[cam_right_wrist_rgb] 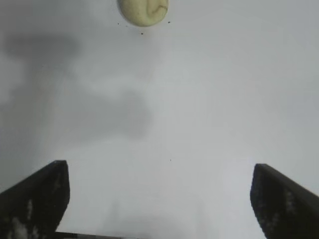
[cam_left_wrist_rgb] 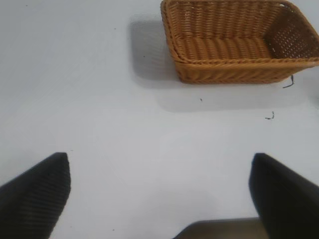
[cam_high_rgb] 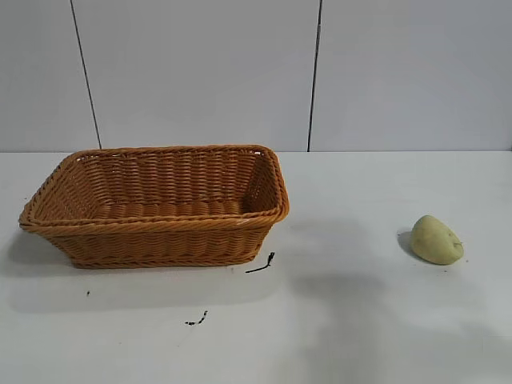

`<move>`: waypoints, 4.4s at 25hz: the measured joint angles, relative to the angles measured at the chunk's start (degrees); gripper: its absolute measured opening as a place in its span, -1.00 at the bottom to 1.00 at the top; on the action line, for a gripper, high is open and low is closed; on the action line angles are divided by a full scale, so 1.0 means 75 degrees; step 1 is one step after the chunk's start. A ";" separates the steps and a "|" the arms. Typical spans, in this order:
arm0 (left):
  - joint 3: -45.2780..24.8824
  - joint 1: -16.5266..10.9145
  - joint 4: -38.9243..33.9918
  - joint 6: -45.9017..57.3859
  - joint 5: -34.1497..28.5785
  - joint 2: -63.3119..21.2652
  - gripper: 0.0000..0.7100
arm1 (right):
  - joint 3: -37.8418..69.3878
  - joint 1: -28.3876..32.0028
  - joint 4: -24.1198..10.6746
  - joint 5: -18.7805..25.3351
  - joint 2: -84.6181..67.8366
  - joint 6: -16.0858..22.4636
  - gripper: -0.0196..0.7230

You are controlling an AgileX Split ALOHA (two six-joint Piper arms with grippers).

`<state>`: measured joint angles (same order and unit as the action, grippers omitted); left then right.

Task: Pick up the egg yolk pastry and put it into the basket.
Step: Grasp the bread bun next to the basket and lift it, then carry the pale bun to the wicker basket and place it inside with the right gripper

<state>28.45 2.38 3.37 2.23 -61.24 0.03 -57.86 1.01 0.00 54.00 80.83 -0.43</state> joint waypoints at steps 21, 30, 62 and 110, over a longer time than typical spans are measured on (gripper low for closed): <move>0.0000 0.0000 0.0000 0.0000 0.0000 0.0000 0.96 | -0.1792 -0.0204 0.0575 -0.0073 0.2565 -0.0460 0.90; 0.0000 0.0000 0.0000 0.0000 0.0000 0.0000 0.96 | -0.1817 -0.0625 -0.0063 -0.0741 0.2964 0.0001 0.90; 0.0000 0.0000 0.0000 0.0000 0.0000 0.0000 0.96 | -0.1826 -0.0598 0.0260 -0.2350 0.4988 -0.0168 -0.65; 0.0000 0.0000 0.0000 0.0000 0.0000 0.0000 0.96 | -0.8181 -0.4925 0.0354 0.0731 0.6735 0.0461 -0.71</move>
<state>28.45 2.38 3.37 2.23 -61.24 0.03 -119.22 -35.93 2.65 59.48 131.34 3.03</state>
